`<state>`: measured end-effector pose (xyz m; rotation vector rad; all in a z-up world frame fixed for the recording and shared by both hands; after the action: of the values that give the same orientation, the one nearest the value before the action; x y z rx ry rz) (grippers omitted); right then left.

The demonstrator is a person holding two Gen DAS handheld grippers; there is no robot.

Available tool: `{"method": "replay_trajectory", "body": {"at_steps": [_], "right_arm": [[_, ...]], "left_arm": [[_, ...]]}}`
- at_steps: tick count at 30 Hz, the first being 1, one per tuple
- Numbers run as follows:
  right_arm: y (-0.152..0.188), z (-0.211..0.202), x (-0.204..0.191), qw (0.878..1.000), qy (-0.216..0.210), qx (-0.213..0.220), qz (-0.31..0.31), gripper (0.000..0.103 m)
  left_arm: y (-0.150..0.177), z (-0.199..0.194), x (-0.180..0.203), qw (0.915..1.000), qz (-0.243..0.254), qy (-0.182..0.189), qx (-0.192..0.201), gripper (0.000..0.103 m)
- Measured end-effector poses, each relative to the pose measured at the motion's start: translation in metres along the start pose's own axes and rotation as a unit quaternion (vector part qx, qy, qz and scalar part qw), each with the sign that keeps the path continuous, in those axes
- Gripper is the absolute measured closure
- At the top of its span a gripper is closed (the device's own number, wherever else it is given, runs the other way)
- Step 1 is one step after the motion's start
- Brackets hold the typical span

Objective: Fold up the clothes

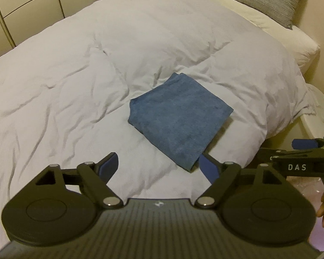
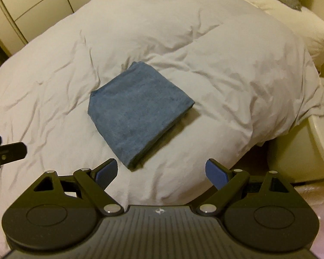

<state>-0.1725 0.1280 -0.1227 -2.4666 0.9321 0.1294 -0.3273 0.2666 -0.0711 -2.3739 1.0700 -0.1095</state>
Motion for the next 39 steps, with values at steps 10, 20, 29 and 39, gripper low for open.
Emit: {"method": "replay_trajectory", "body": {"at_steps": [10,20,29,39], "right_arm": [[-0.019,-0.026,-0.029,0.999,-0.003,0.034,-0.02,0.0],[-0.032,-0.024,-0.07,0.999,0.002,0.052,-0.009,0.0],[-0.034,-0.01,-0.102,0.998,0.024,0.053,0.02,0.0],[-0.03,0.016,-0.117,0.998,0.031,0.026,0.039,0.0]], "left_arm": [[-0.003,-0.003,-0.02,1.0,-0.006,0.0,0.004,0.015],[-0.017,0.005,-0.061,0.9997,0.015,0.018,0.012,0.014],[-0.026,0.02,-0.094,0.9986,0.038,0.032,0.016,0.012],[-0.015,0.061,-0.104,0.9973,0.026,0.061,-0.031,0.011]]}}
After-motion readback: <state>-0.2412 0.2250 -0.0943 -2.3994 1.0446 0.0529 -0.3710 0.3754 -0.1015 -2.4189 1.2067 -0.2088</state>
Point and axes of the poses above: each gripper's, at about its wrist camera, not at the fingertips, and z roughly the way its jaws point, x to its right, y to its underside, the point moved 4 cm from there along z, roughly the way its jaws point, and after that the axes turned 10 degrees about -y, right-handed, at the moved point
